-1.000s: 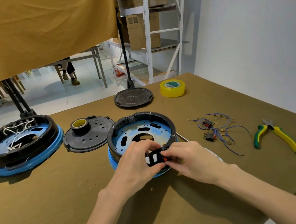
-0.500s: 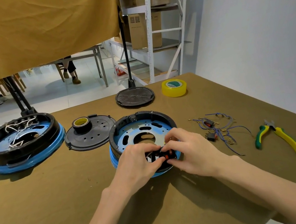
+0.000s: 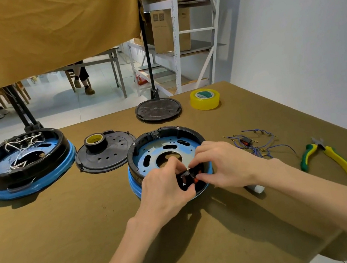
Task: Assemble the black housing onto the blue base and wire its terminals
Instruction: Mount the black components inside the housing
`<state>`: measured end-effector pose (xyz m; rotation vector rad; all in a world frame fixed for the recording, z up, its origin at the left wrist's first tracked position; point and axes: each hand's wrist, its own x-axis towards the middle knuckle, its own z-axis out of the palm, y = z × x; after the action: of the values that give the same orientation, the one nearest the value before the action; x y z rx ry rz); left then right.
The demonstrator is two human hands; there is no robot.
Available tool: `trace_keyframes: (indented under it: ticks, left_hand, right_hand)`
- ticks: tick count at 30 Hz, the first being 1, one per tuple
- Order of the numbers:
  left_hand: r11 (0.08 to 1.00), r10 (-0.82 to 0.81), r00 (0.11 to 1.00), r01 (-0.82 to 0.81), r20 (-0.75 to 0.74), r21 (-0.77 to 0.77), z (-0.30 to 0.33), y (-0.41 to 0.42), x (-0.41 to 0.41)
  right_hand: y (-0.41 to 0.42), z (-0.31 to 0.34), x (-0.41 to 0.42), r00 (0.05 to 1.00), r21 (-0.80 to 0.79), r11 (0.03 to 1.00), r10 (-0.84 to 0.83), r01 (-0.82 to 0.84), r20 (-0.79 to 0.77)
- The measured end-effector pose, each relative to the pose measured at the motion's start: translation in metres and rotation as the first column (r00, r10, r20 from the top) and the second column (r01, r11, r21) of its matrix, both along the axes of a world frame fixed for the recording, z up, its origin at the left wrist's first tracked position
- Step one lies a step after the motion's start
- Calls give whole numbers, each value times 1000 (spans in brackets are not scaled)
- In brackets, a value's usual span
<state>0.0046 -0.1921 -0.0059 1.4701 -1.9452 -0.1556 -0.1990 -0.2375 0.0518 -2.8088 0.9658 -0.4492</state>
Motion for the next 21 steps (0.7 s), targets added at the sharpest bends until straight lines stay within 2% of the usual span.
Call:
trace_keyframes:
  ticks: [9,21]
  left_hand:
    - [998,-13,1000,13,6,54,2,-3,1]
    - [998,-26,999,25,28,56,2,-6,4]
  right_hand:
    - [-9,15,9,995,86,996,26,-17,-101]
    - [4,1,2,1000,-124,992,13,-14,-4]
